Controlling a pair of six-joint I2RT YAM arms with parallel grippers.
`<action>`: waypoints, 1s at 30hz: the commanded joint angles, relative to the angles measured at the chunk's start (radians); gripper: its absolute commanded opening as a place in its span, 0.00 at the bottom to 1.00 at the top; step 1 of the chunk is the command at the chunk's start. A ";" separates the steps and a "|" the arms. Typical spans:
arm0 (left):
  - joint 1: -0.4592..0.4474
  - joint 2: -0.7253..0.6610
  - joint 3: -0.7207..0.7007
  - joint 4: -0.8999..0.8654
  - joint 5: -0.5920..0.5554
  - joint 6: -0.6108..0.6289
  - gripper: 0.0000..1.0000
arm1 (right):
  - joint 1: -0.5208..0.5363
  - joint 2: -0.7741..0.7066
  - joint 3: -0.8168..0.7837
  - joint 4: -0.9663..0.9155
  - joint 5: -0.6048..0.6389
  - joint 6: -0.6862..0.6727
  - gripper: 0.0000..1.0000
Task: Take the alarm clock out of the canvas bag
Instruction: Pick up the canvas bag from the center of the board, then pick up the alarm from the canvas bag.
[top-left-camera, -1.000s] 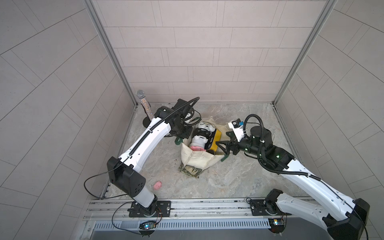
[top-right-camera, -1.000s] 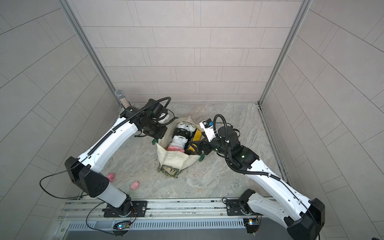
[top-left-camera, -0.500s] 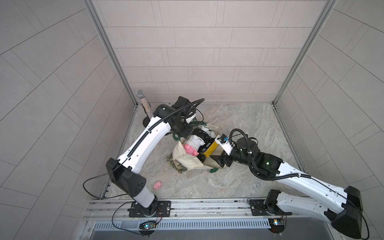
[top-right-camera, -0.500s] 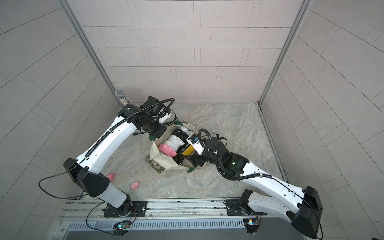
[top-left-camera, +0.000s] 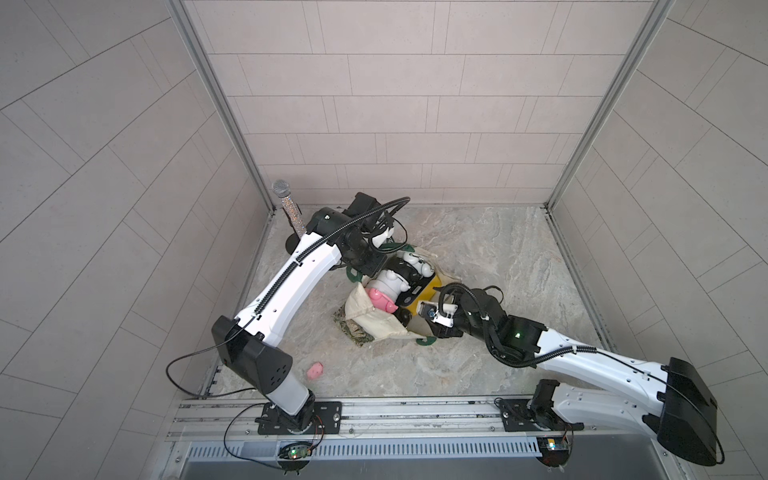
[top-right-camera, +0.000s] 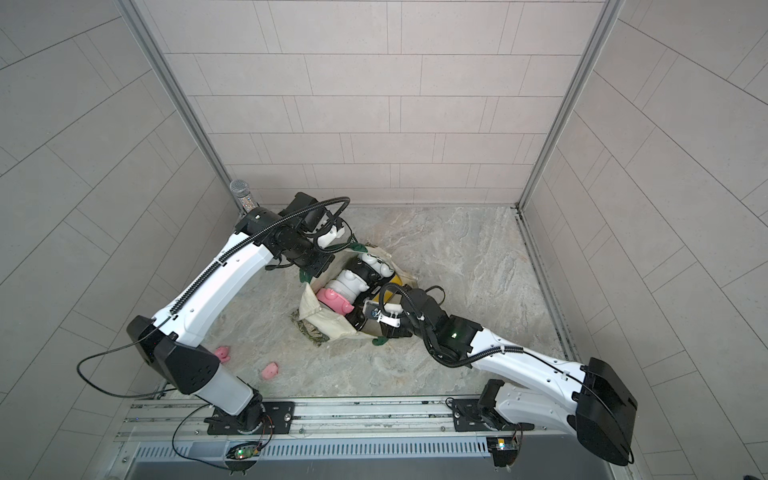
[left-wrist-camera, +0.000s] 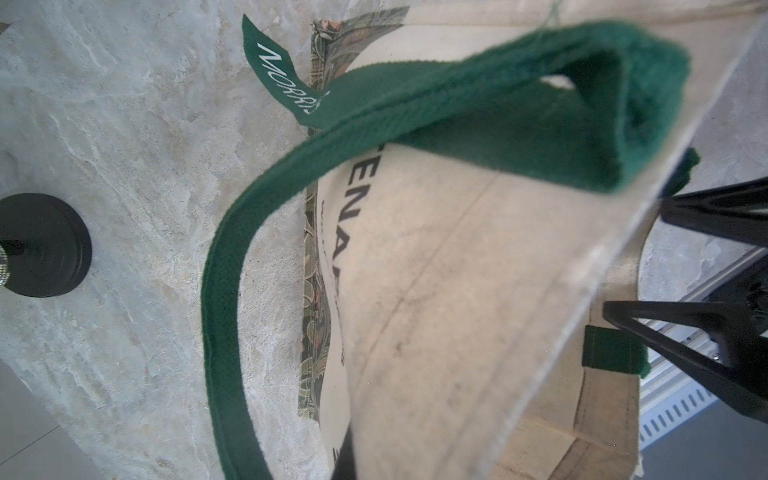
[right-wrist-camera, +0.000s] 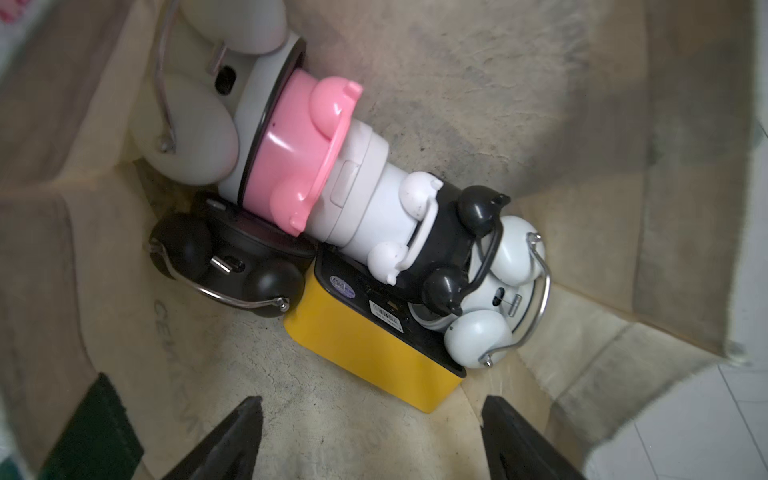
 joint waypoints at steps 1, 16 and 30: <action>-0.001 -0.015 0.062 0.058 0.069 -0.023 0.00 | -0.003 0.064 0.005 0.043 0.020 -0.232 0.85; -0.001 -0.008 0.033 0.059 0.220 -0.065 0.00 | -0.079 0.246 0.072 0.074 -0.004 -0.501 0.81; 0.041 -0.015 0.037 0.068 0.235 -0.087 0.00 | -0.093 0.370 0.082 0.161 0.021 -0.601 0.73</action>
